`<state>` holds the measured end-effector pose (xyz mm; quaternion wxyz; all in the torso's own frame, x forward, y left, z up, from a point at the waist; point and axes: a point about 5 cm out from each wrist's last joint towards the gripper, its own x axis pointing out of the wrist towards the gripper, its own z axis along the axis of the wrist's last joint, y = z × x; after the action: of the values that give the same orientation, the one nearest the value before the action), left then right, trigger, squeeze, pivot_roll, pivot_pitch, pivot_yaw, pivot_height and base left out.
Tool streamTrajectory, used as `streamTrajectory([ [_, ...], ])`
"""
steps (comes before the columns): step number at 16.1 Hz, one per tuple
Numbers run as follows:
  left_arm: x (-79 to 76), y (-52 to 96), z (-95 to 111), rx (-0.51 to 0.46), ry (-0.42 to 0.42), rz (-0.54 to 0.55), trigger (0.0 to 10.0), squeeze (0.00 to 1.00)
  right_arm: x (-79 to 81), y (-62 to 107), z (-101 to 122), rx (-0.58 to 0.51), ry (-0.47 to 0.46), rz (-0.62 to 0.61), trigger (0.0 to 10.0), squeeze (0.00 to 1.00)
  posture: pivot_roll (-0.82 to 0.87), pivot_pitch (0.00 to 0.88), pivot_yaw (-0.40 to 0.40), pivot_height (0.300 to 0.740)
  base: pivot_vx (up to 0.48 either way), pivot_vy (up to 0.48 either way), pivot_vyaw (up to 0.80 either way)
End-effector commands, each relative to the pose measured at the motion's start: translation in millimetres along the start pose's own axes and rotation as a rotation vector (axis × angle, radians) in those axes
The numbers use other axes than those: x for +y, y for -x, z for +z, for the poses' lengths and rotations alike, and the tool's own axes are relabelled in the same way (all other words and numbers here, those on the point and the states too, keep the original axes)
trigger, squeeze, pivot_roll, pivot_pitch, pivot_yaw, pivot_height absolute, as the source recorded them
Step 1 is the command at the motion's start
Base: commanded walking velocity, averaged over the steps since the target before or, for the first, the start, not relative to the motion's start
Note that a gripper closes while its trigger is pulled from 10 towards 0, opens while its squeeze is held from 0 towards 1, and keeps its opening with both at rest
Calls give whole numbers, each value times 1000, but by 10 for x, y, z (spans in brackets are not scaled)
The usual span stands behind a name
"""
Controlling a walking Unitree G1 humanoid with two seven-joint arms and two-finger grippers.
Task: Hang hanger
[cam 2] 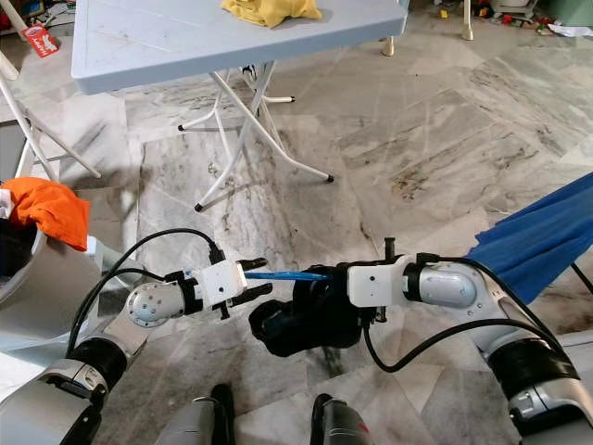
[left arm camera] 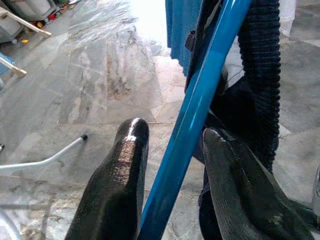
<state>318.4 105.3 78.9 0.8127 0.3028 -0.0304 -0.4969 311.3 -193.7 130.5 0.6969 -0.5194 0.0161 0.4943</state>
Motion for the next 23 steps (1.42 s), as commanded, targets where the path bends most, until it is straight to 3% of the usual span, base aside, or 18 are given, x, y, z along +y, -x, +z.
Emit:
streamTrajectory([
  [1, -6, 11, -21, 10, 13, -12, 0, 0, 20, -9, 45, -18, 23, 12, 10000, 0, -134, 244, -11, 740, 0, 0, 0],
  [16, -99, 2, -78, 52, 40, -98, 0, 0, 11, -39, 84, -28, 24, 2, 10000, 0, -134, 247, -13, 740, 0, 0, 0],
  [21, -36, 13, -97, 67, 56, -18, 0, 0, -18, -33, 87, -32, 27, -12, 10000, 0, -133, 245, -17, 740, 0, 0, 0],
  [22, -31, 15, -104, 71, 63, -7, 0, 0, -31, -38, 96, -40, 23, -18, 10000, 290, -133, 246, -17, 740, 0, 0, 0],
  [23, -16, 22, -117, 78, 71, 26, 0, 0, -48, -41, 101, -44, 24, -25, 10000, 1000, -132, 246, -17, 740, 0, 0, 0],
])
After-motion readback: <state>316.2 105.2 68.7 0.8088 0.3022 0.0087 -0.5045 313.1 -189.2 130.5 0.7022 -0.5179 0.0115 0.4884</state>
